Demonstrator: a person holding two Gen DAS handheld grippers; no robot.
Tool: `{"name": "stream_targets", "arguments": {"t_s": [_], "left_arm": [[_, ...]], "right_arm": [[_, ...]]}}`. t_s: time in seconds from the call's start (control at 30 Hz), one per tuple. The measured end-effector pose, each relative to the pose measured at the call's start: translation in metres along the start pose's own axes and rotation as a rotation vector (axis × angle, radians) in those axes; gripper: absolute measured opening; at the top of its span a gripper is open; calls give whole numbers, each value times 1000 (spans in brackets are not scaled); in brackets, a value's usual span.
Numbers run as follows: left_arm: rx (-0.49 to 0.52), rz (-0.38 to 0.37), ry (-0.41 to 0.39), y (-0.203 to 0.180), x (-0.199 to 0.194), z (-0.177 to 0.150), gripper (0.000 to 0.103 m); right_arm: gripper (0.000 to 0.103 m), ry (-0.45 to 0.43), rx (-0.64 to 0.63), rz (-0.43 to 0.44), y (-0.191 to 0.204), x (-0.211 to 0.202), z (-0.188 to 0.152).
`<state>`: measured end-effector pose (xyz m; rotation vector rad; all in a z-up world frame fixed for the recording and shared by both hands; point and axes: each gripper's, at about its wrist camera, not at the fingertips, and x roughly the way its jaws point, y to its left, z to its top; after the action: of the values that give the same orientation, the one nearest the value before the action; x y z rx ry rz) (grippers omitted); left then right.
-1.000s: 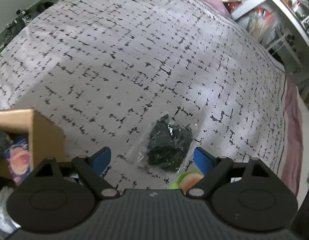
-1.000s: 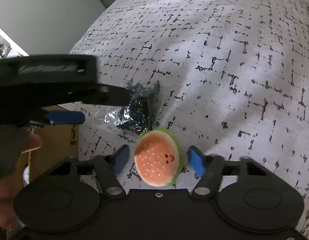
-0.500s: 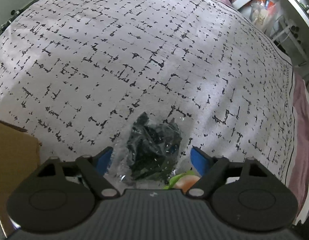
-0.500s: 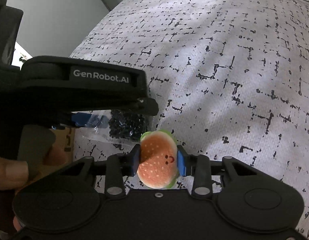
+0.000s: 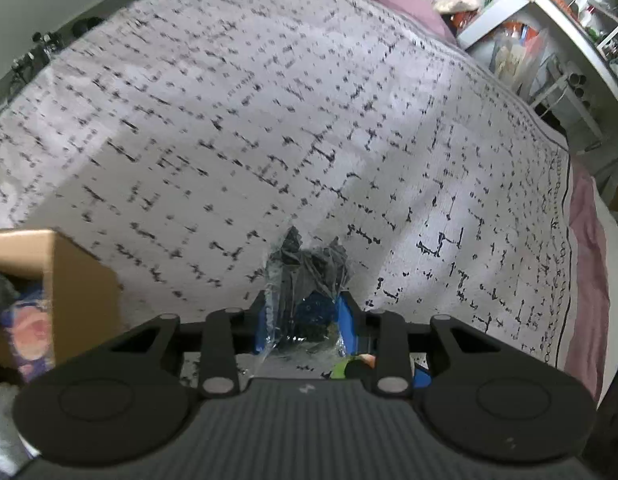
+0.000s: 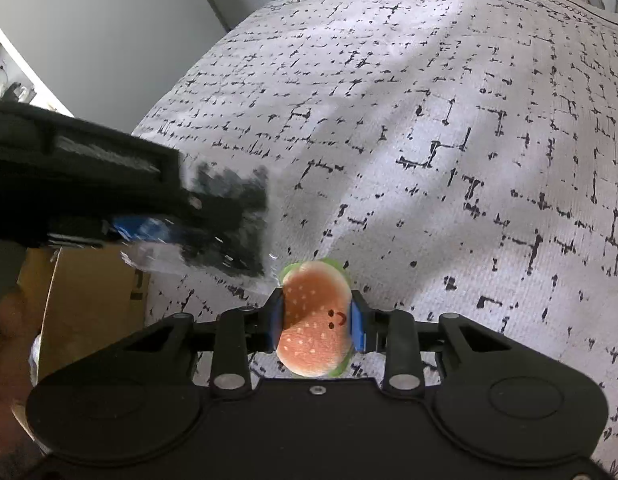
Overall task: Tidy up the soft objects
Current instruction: 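Grasp the clear bag with black contents with the left gripper while the right holds the burger, then carry both items over the box and open the left gripper to drop the bag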
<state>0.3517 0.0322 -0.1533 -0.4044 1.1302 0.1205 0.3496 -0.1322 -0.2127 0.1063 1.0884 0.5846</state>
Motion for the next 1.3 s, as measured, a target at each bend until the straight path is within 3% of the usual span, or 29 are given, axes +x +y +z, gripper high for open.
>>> {"name": "stream_targets", "arguments": {"t_s": [0.33,0.53,0.83,1.3], "left_arm": [[-30,-39,-70,28,-60,-11,33],[-52,-53,-96,53,-91,-24,33],[-103,-72,-124,92,-122,-48,33],[-170,-79,-154,138,-146,-67,33]], "right_arm": [[32,-16,86,-36,-5,-23,-1],[32,-51,42,-63,7,-45,-1],[32,-118,-29,-100,39,-75,5],[32,-161,-82,-64,104,-102,9]]}}
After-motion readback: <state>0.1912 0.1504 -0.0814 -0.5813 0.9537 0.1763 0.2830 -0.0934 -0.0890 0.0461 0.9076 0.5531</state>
